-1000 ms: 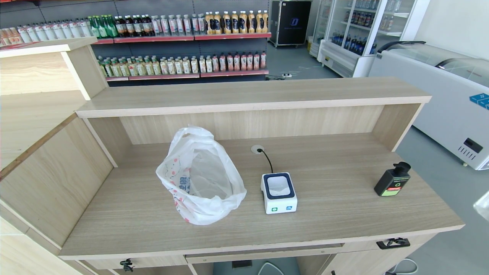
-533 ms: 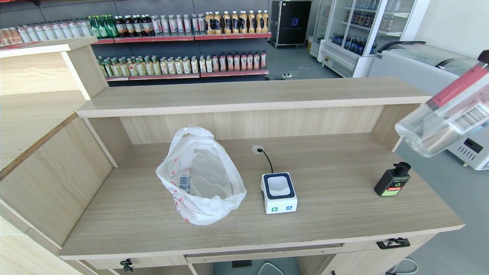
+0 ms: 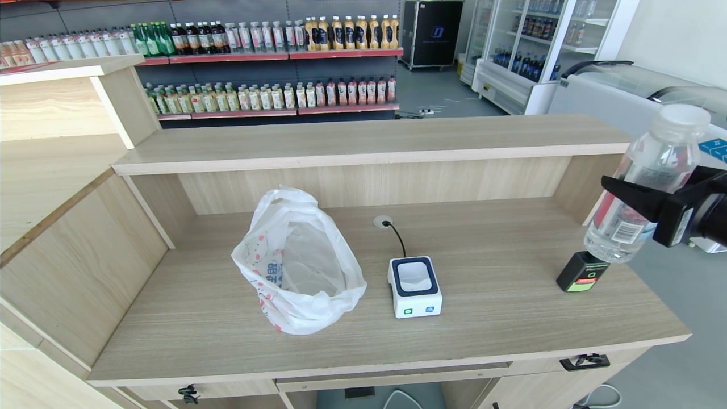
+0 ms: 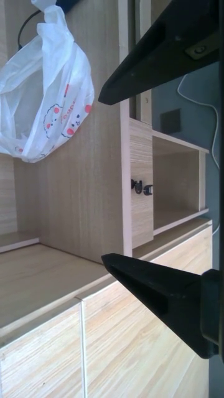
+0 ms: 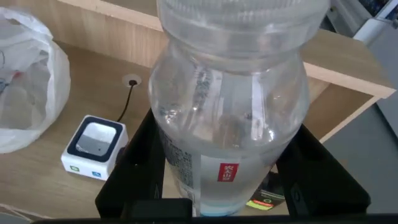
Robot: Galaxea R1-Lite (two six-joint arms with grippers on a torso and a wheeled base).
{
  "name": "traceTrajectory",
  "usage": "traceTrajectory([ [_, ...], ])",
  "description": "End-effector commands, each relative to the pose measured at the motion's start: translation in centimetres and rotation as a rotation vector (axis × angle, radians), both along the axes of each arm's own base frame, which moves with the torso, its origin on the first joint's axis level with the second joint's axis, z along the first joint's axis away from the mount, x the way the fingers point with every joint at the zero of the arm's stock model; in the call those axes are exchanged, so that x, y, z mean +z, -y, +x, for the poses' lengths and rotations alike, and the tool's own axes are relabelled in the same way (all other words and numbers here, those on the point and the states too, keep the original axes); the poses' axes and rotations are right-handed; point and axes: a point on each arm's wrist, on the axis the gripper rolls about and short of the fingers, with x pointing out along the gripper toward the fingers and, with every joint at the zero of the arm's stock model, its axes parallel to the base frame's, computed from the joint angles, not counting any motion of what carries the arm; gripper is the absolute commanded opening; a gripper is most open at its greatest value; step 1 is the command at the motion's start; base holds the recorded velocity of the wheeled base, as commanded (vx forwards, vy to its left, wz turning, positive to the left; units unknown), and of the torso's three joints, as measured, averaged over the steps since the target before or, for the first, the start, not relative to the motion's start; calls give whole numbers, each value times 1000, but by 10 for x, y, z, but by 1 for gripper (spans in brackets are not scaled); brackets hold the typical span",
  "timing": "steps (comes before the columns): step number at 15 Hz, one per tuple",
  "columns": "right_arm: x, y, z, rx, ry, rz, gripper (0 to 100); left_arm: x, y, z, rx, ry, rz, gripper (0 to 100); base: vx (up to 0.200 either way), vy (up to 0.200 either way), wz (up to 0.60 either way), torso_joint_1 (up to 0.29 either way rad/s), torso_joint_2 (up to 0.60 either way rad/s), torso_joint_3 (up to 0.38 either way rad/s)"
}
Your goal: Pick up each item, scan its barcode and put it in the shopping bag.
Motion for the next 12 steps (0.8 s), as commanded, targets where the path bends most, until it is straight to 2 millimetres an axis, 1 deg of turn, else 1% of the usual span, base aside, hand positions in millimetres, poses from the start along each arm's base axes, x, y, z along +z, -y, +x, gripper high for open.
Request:
traceTrajectory([
  [1,-13,6,6,-37,-34,-11,0,0,0,0,1,0,0,100,0,0,0,0,0,0],
  [4,-13,11,9,-62,-21,-26,0,0,0,0,1,0,0,100,0,0,0,0,0,0],
  [6,-13,18,11,-104,4,-91,0,0,0,0,1,0,0,100,0,0,0,0,0,0],
  [9,-16,24,15,-134,-1,-170,0,0,0,0,1,0,0,100,0,0,0,0,0,0],
  [12,-20,25,24,-139,16,-190,0,0,0,0,1,0,0,100,0,0,600,-2,2,-1],
])
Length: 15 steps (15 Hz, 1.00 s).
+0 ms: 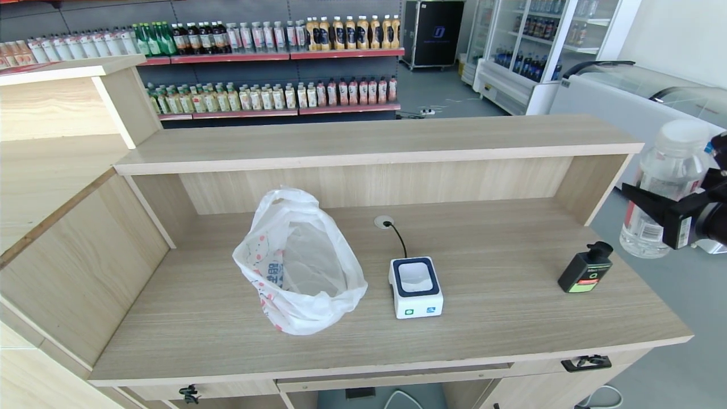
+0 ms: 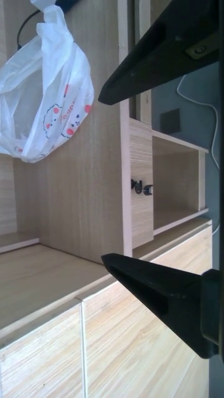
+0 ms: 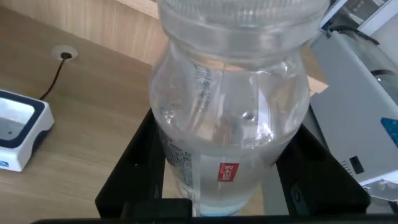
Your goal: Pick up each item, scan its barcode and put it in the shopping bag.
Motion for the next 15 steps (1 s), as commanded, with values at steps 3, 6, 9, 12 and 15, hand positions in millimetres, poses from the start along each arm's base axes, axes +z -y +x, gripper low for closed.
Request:
traceTrajectory([
  [3,-8,-1,21,9,-10,-7,0,0,0,0,1,0,0,100,0,0,600,4,4,-1],
  [6,-19,-2,40,51,-35,-6,0,0,0,0,1,-1,0,100,0,0,0,0,0,0],
  [9,-43,-4,69,66,-45,-11,0,0,0,0,1,-1,0,100,0,0,0,0,0,0],
  [12,-68,-13,94,120,-52,-12,0,0,0,0,1,0,0,100,0,0,0,0,0,0],
  [15,-76,-17,99,259,-19,-28,0,0,0,0,1,0,0,100,0,0,0,0,0,0],
])
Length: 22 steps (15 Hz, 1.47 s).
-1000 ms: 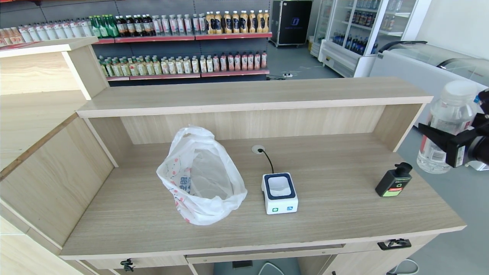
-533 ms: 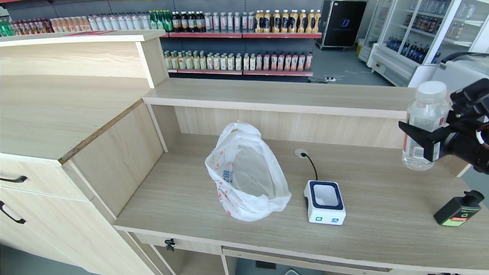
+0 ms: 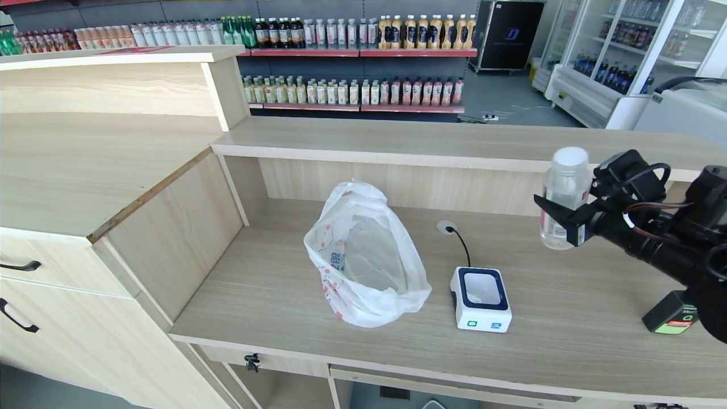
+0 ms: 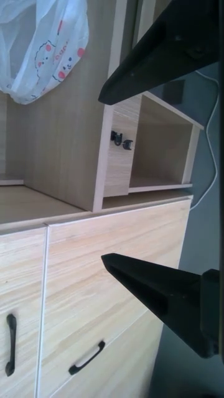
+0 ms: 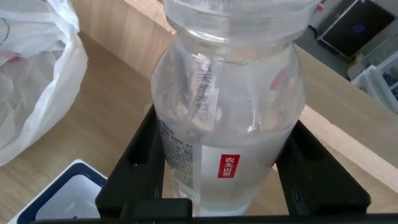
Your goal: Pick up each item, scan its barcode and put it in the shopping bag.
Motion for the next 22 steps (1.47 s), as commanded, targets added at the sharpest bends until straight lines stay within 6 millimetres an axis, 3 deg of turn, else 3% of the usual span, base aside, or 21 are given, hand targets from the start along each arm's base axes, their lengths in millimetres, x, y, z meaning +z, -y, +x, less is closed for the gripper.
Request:
traceTrajectory([
  [1,-20,-2,11,49,-51,-13,0,0,0,0,1,0,0,100,0,0,0,0,0,0],
  [7,-46,-9,31,193,30,-104,0,0,0,0,1,0,0,100,0,0,0,0,0,0],
  [13,-65,-50,50,310,126,-120,0,0,0,0,1,0,0,100,0,0,0,0,0,0],
  [22,-81,-59,79,378,154,-130,0,0,0,0,1,0,0,100,0,0,0,0,0,0],
])
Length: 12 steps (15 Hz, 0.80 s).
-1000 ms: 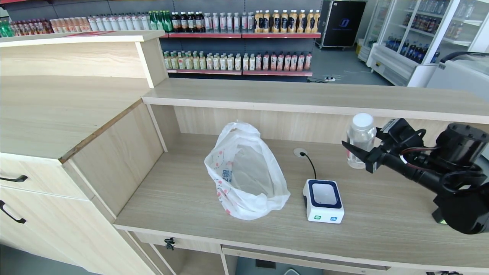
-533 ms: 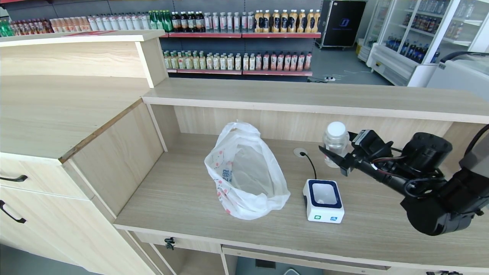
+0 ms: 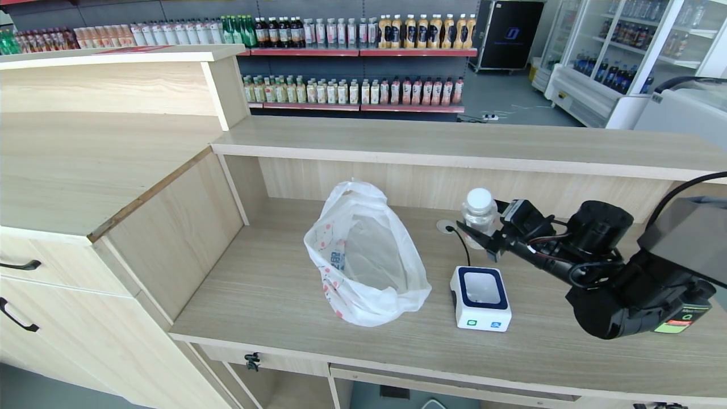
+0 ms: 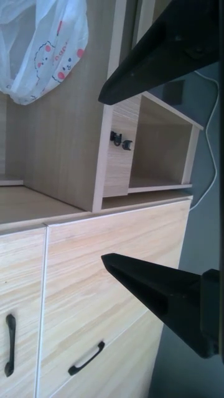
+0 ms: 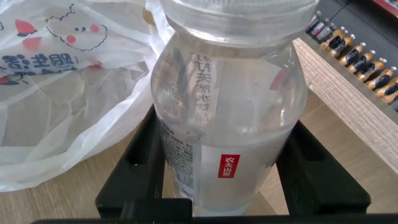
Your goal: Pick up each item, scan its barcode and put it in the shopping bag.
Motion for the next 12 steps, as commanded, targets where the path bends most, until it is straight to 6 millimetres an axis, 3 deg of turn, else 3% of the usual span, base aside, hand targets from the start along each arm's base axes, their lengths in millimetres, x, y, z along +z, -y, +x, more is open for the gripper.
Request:
traceTrajectory([
  [1,-6,-1,5,21,-2,-7,0,0,0,0,1,0,0,100,0,0,0,0,0,0],
  [12,-14,-7,6,187,18,-61,0,0,0,0,1,0,0,100,0,0,0,0,0,0],
])
